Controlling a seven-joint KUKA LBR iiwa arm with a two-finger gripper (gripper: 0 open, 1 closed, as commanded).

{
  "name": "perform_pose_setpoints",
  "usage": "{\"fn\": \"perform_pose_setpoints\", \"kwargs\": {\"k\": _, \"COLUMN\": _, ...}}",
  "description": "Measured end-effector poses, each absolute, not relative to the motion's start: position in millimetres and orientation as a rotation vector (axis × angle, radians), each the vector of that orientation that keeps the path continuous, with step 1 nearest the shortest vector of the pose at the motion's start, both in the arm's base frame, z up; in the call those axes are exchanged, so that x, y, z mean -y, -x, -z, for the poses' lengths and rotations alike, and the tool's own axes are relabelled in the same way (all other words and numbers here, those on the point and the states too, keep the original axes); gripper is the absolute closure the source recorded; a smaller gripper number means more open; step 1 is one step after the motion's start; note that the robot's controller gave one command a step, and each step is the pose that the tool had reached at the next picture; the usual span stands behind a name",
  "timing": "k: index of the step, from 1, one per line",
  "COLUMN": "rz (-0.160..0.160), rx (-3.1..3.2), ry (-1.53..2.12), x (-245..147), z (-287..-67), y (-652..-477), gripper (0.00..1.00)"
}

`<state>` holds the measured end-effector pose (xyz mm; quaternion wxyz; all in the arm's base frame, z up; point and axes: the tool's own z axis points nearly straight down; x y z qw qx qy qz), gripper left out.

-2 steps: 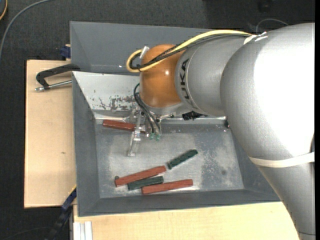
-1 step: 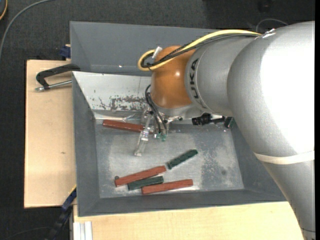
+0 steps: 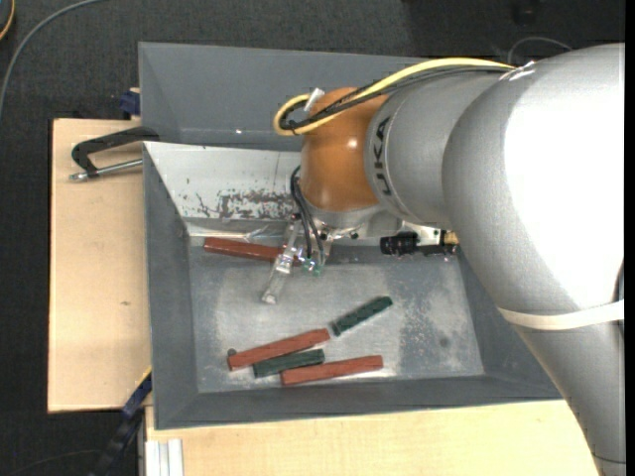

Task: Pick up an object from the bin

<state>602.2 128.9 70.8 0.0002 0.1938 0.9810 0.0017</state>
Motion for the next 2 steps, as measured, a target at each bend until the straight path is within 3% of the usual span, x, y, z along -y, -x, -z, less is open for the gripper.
{"fn": "perform_pose_setpoints", "kwargs": {"k": 1, "rz": -0.004, "rx": -3.081, "ry": -0.609, "x": -128.5, "z": -70.9, "y": -602.6, "gripper": 1.0}}
{"fn": "perform_pose_setpoints", "kwargs": {"k": 2, "rz": -0.008, "rx": -3.124, "ry": -0.205, "x": -177.6, "z": -227.4, "y": -573.6, "gripper": 1.0}}
